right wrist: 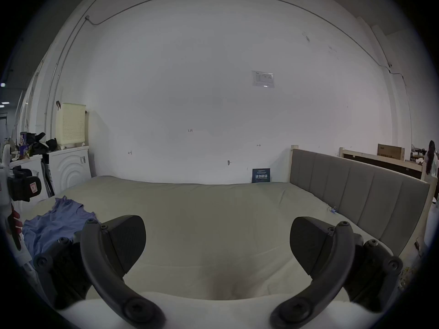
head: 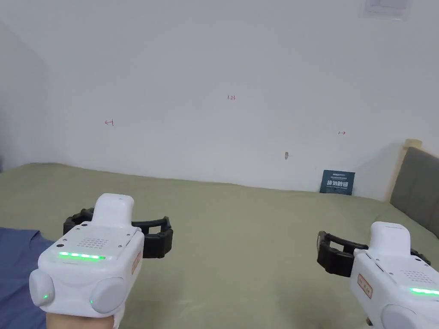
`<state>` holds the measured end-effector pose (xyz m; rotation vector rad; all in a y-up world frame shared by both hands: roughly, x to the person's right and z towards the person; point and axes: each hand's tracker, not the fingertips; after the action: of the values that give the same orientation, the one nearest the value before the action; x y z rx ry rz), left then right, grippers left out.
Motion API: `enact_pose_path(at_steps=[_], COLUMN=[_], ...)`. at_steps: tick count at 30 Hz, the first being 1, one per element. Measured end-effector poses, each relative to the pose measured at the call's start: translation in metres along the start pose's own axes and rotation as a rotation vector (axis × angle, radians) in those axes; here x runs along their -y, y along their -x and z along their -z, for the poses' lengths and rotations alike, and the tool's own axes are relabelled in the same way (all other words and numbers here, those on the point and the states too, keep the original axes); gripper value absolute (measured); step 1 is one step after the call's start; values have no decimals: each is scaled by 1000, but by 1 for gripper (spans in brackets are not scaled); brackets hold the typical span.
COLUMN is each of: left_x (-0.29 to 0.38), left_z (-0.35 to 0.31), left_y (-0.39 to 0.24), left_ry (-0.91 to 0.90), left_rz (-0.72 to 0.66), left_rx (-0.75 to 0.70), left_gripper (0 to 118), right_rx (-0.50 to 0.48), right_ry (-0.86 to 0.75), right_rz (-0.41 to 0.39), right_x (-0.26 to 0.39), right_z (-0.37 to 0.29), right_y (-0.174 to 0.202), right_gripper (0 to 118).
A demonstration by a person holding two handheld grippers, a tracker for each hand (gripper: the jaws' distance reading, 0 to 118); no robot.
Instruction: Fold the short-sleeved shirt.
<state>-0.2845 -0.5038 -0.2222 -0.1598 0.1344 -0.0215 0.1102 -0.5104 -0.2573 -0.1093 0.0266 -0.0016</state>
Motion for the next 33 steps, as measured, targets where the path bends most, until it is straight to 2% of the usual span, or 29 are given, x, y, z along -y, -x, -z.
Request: enact_pose_path(at_steps=[14,17,18,20,21,23,25,28,30,31,32,33], left_x=[0,-5,-10,-21,-27,-31,-25,9,43,60,71,77], left_z=[7,9,10,13,12,13,15,21,32,36,39,40], left_y=[4,6,8,14,18,27,37,53,59,57,56,54], left_ry=[41,56,62,57,50,36,30,47,62,45,44,76], left_rz=[1,-81,-131,-257,-338,-538,-806,-1343,-1700,-1849,-1913,-1863], left_rx=[-5,46,72,115,137,153,109,140,193,224,234,184], left_gripper=[118,118,118,118,118,118,118,118,118,118,118,118], right_rx=[-14,-7,-5,10,31,92,129,93,84,105,111,95], right_ry=[32,29,24,25,14,-10,-29,-82,-110,-93,-68,-52], right_rz=[-22,-41,-75,-203,-297,-551,-862,-1292,-1550,-1647,-1709,-1730], right_x=[2,1,-2,-11,-17,-26,-27,-13,7,18,28,36], right_z=[7,8,9,8,8,9,13,19,25,28,30,31], right_y=[6,10,13,23,30,46,65,85,91,93,94,94], right_gripper=[117,117,117,117,117,117,117,117,117,117,117,117])
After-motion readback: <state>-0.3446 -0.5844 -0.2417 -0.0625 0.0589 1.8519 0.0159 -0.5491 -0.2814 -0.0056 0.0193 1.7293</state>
